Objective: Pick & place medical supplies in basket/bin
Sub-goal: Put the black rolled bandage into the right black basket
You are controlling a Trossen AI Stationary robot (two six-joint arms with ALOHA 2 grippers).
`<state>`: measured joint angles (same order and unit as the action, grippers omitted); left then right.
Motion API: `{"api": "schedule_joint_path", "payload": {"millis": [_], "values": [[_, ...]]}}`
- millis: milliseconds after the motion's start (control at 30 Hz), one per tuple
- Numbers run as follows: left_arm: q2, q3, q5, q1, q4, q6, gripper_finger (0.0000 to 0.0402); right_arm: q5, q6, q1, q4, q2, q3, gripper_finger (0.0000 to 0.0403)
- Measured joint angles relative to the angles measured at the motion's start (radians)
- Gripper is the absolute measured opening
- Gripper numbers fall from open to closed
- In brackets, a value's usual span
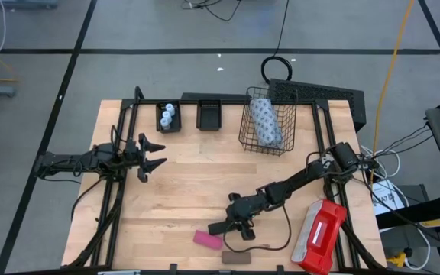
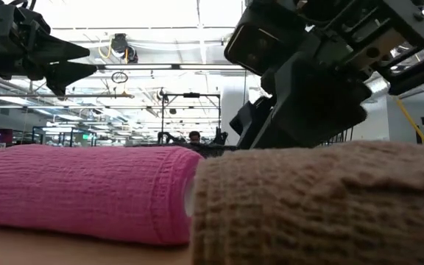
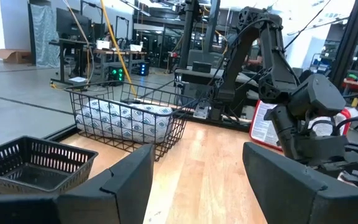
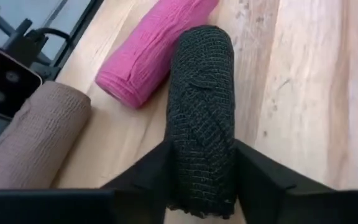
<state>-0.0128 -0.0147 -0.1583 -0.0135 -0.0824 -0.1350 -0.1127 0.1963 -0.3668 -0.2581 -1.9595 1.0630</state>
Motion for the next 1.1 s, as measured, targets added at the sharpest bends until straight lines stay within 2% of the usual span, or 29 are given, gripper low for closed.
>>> {"api": "schedule_joint_path", "payload": {"millis": [133, 267, 433, 700, 1100], "values": [[0.000, -0.001, 0.000, 0.000, -0.053, -0.006, 0.0255, 0.008, -0.094, 0.021, 0.019, 0.032, -0.002, 0.0077], [0.000, -0.001, 0.000, 0.000, -0.098, -0.025, 0.0255, 0.019, -0.167, 0.055, 0.045, 0.098, -0.003, 0.0046], [0.000, -0.001, 0.000, 0.000, -0.136, -0.024, 0.0255, 0.026, -0.200, 0.106, 0.089, 0.171, -0.002, 0.0052], [0.000, -0.002, -0.009, 0.000, -0.131, 0.028, 0.0255, 0.192, -0.266, 0.171, 0.103, 0.217, -0.002, 0.0053], [0.000, -0.002, -0.083, 0.000, -0.131, 0.036, 0.0255, 0.191, -0.262, 0.319, 0.001, 0.218, -0.002, 0.0054]]}}
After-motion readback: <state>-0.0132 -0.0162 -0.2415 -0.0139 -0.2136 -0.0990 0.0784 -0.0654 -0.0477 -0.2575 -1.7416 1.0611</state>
